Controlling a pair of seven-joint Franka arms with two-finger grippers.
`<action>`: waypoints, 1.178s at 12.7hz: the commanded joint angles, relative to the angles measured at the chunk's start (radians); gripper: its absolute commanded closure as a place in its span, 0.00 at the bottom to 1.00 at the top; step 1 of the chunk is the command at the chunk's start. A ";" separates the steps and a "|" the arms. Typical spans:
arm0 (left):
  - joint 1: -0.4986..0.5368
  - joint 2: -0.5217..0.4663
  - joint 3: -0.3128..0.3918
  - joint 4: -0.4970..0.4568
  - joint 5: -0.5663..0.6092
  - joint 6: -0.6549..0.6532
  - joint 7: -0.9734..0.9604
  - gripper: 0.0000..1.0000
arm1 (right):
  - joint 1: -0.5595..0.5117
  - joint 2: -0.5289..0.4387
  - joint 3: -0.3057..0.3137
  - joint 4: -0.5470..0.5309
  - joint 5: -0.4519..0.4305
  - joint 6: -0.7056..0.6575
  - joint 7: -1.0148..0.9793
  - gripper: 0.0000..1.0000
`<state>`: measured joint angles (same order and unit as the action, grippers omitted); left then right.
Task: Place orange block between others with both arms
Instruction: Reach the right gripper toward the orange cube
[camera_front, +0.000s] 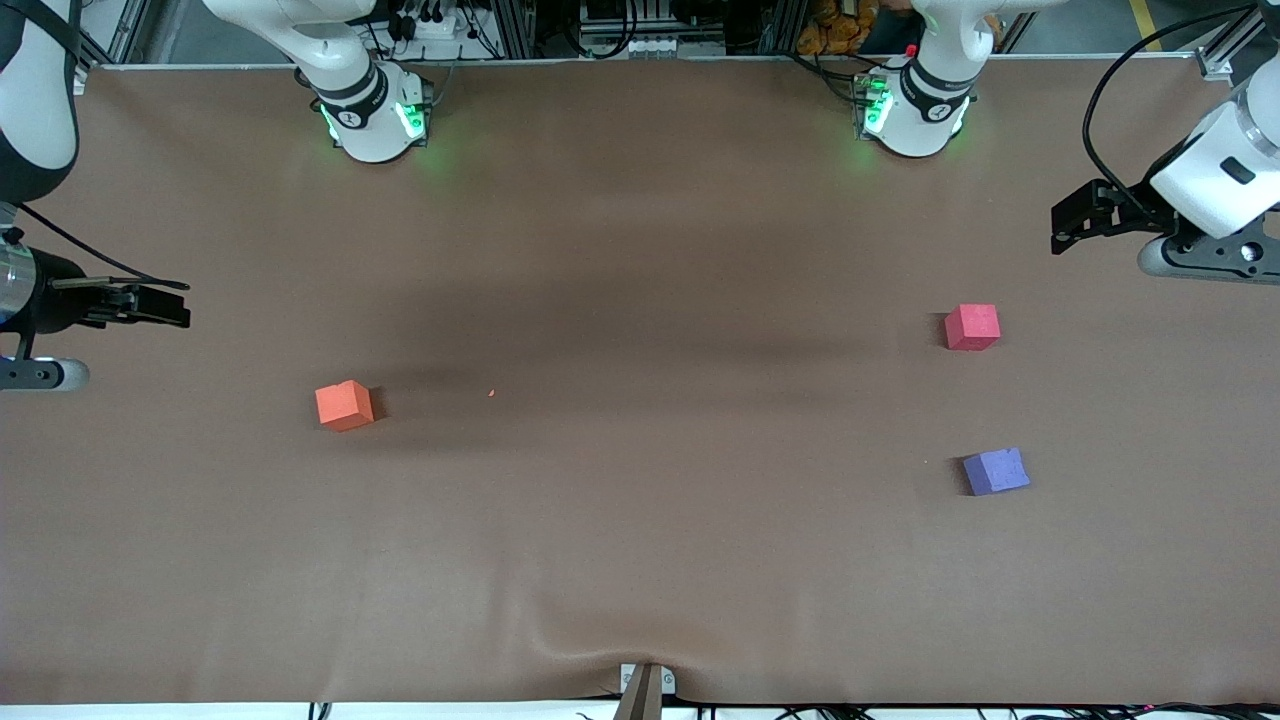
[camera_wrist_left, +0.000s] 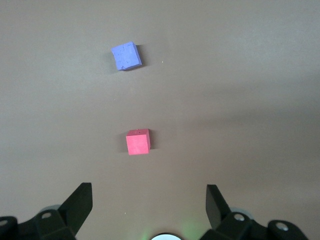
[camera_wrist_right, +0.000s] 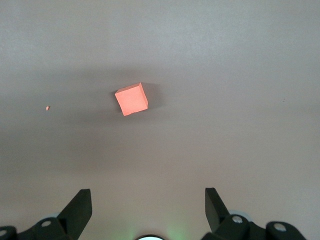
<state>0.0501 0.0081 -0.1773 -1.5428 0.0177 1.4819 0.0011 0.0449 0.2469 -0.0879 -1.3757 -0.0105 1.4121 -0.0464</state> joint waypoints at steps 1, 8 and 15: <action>-0.006 0.012 -0.002 0.006 -0.013 0.003 0.008 0.00 | -0.008 -0.014 0.007 0.001 -0.013 -0.016 -0.001 0.00; -0.007 0.050 -0.001 0.013 -0.001 0.012 -0.004 0.00 | 0.012 -0.001 0.010 -0.011 -0.011 -0.036 -0.003 0.00; -0.003 0.090 -0.001 0.010 -0.004 0.027 -0.016 0.00 | 0.050 0.074 0.010 -0.025 0.035 -0.079 -0.007 0.00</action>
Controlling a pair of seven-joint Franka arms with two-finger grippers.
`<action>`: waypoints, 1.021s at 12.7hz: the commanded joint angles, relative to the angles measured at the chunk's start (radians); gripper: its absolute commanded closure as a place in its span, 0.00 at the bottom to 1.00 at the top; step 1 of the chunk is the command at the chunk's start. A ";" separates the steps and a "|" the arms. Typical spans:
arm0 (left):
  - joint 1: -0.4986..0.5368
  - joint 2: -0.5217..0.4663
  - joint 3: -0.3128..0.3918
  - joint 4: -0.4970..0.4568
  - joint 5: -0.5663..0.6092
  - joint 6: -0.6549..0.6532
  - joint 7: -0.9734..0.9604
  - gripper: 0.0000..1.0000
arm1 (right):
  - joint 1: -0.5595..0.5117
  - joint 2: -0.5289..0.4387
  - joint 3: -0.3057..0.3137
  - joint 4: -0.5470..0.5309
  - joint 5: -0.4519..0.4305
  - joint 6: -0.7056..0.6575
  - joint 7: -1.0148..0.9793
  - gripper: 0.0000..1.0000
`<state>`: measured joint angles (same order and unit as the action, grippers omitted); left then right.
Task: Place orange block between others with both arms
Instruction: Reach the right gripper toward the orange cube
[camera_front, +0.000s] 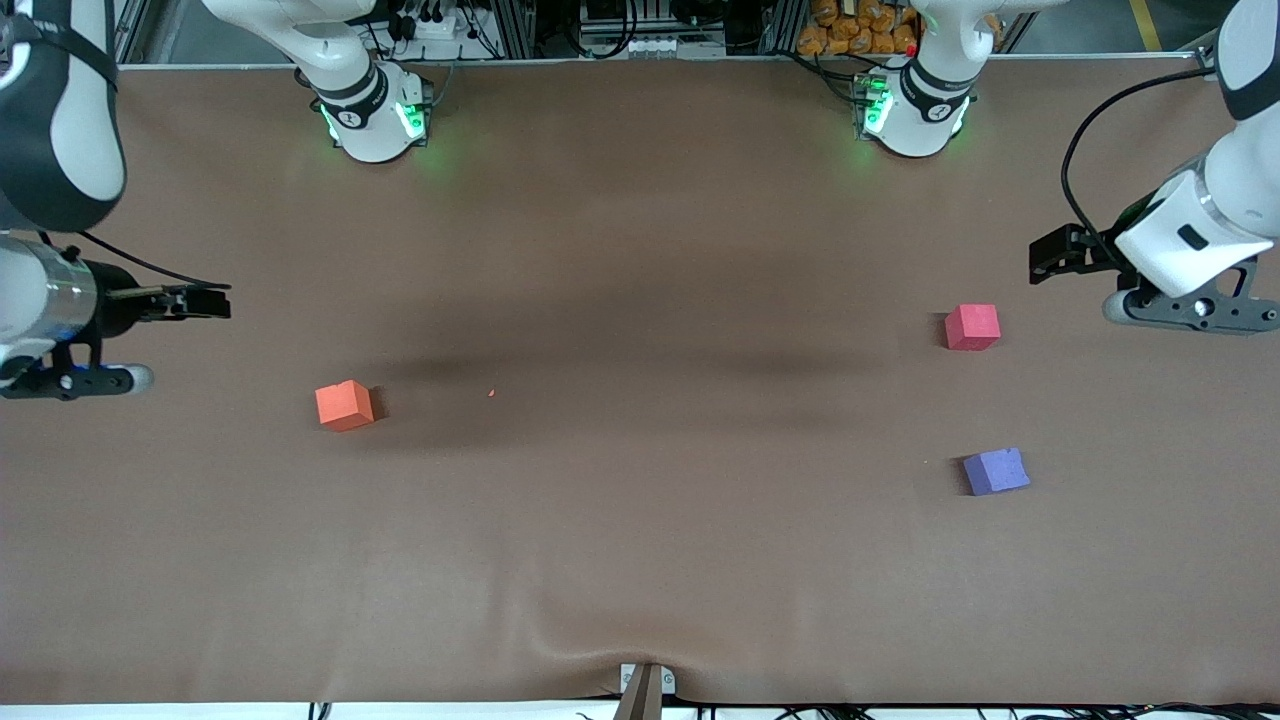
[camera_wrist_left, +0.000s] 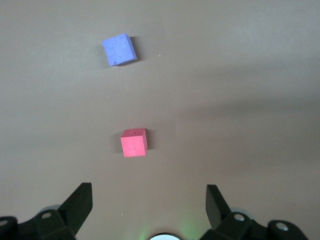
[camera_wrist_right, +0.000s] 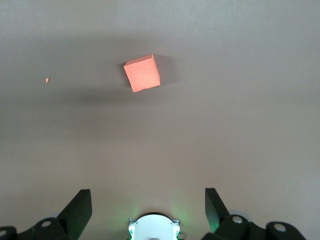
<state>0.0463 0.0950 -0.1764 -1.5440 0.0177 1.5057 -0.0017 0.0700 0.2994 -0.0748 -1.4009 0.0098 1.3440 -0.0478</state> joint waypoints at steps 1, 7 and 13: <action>0.000 0.002 -0.002 0.012 -0.002 0.005 -0.036 0.00 | 0.034 0.046 -0.003 0.000 0.015 -0.006 -0.006 0.00; 0.003 -0.024 -0.015 0.001 -0.005 0.048 -0.081 0.00 | 0.051 0.196 -0.003 0.000 0.015 0.060 -0.018 0.00; 0.004 -0.021 -0.017 -0.011 -0.015 0.068 -0.081 0.00 | 0.051 0.346 -0.003 0.002 0.013 0.268 -0.018 0.00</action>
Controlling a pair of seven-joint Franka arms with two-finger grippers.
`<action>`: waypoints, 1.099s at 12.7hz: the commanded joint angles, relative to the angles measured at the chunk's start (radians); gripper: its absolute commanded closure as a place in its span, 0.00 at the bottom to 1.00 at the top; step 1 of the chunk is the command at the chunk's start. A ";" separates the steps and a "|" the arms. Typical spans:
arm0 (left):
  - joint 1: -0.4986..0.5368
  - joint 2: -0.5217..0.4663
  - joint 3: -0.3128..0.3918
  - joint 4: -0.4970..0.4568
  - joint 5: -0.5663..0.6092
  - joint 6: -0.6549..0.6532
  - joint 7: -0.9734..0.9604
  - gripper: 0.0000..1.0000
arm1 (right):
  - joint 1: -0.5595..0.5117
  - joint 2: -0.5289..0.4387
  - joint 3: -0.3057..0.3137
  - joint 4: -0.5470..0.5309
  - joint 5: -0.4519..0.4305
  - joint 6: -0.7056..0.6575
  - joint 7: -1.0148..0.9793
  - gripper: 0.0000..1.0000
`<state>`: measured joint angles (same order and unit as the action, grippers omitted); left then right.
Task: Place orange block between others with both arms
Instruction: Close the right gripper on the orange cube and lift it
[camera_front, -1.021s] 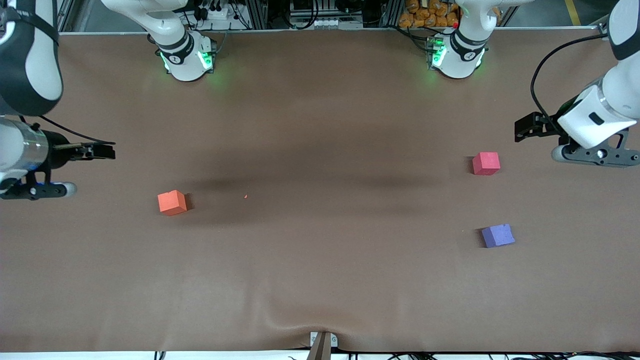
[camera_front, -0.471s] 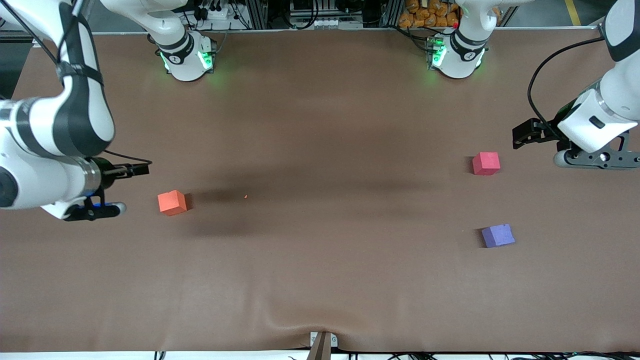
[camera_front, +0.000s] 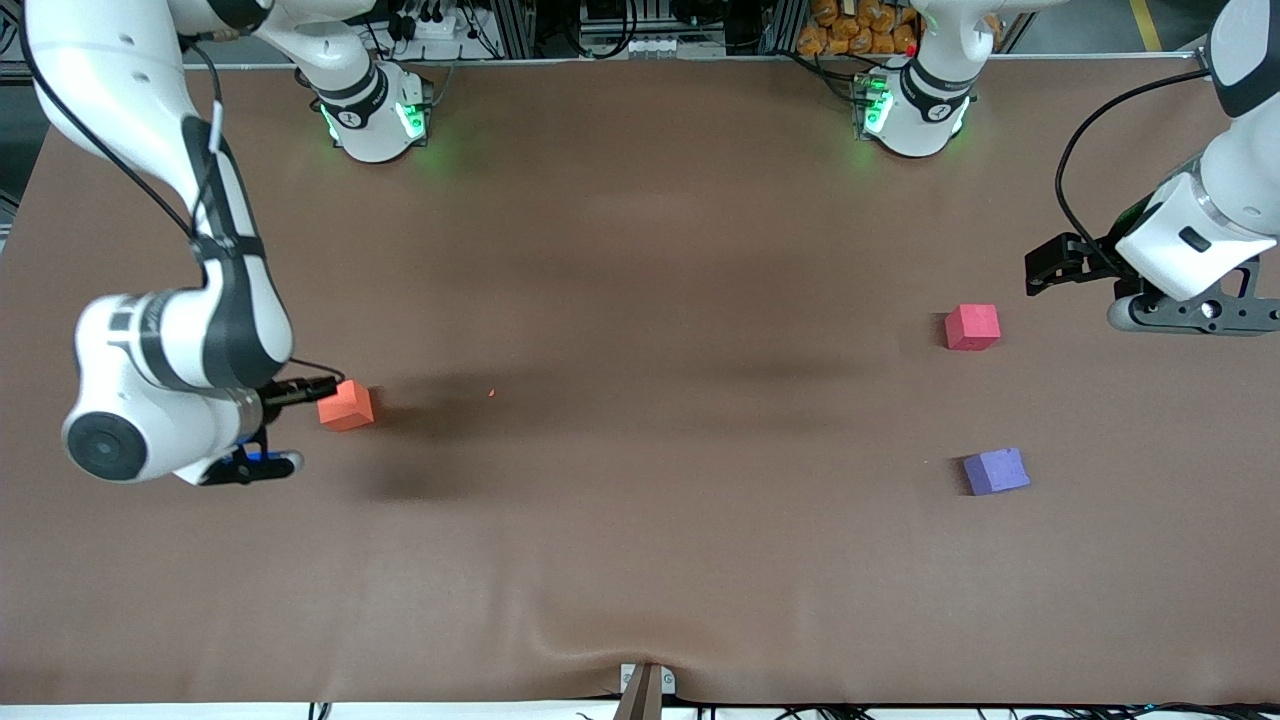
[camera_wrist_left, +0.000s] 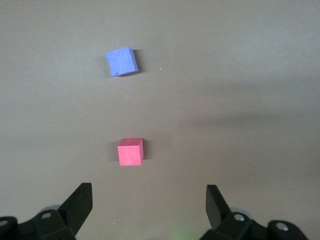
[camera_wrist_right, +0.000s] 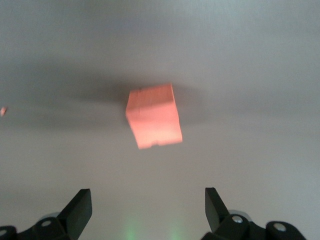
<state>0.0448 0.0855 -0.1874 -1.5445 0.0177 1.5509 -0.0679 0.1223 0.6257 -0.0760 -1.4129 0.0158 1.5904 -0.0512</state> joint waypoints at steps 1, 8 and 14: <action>0.007 -0.010 -0.006 -0.008 -0.019 0.029 -0.016 0.00 | -0.004 0.046 -0.002 0.014 0.007 0.049 -0.016 0.00; 0.004 -0.009 -0.006 0.006 -0.019 0.054 -0.021 0.00 | 0.000 0.160 -0.002 0.014 0.009 0.106 -0.029 0.00; 0.003 -0.010 -0.004 0.049 -0.002 0.052 -0.023 0.00 | 0.000 0.212 -0.001 0.014 0.010 0.118 -0.107 0.00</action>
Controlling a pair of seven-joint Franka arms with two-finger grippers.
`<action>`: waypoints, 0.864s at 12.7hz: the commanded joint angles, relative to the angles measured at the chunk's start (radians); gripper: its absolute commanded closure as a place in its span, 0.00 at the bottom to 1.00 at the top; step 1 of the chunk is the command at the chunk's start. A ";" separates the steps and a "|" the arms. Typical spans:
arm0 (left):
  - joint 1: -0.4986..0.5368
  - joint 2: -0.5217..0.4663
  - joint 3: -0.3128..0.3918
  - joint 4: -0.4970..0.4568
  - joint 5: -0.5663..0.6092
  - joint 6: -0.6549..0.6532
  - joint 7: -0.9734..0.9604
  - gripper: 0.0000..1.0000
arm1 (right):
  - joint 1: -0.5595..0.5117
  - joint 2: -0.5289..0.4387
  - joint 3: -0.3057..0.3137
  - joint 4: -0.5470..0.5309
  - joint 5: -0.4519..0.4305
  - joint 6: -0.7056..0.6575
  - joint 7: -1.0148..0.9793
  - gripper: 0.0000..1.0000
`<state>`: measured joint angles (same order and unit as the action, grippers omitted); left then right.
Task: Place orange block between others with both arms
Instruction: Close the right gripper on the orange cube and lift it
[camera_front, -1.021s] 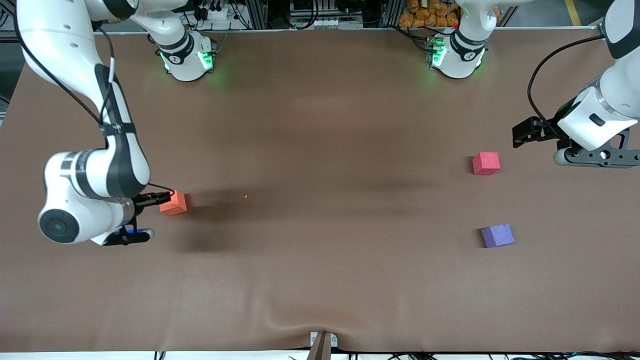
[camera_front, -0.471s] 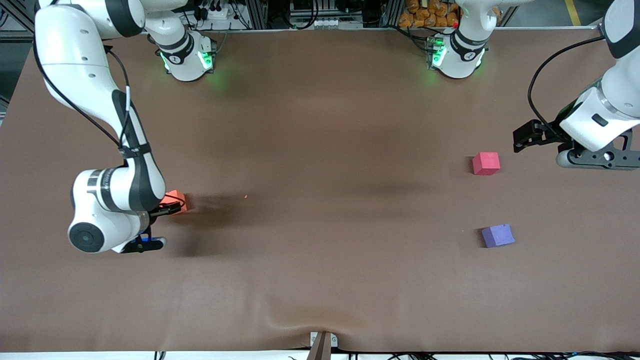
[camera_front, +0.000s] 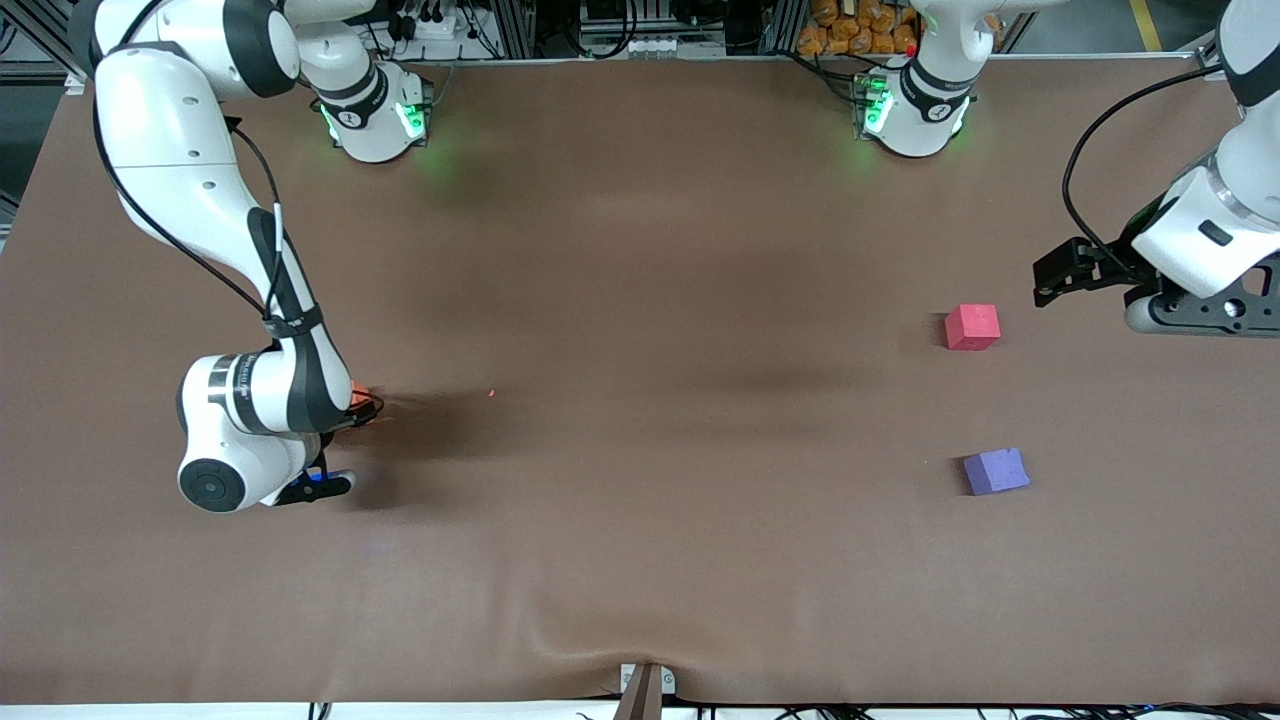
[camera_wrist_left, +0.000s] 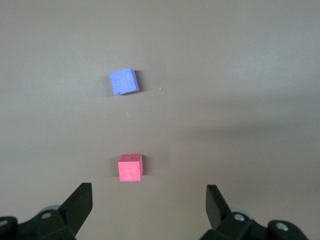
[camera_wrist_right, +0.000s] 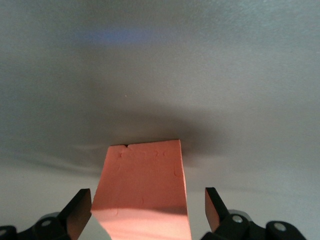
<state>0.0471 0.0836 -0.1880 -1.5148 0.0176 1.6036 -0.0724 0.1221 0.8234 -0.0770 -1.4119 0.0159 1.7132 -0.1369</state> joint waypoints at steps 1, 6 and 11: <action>-0.007 -0.004 -0.004 0.019 -0.002 -0.001 -0.018 0.00 | 0.001 0.017 0.000 0.011 0.010 -0.006 -0.032 0.00; 0.007 0.002 0.002 0.019 -0.013 -0.001 -0.003 0.00 | -0.007 0.026 0.000 0.013 0.010 -0.009 -0.226 0.27; 0.005 0.002 0.002 0.019 -0.013 0.001 -0.001 0.00 | 0.001 0.017 0.026 0.066 0.097 -0.015 -0.221 0.44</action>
<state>0.0504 0.0856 -0.1851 -1.5033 0.0176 1.6037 -0.0726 0.1229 0.8440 -0.0604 -1.3885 0.0512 1.7136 -0.3445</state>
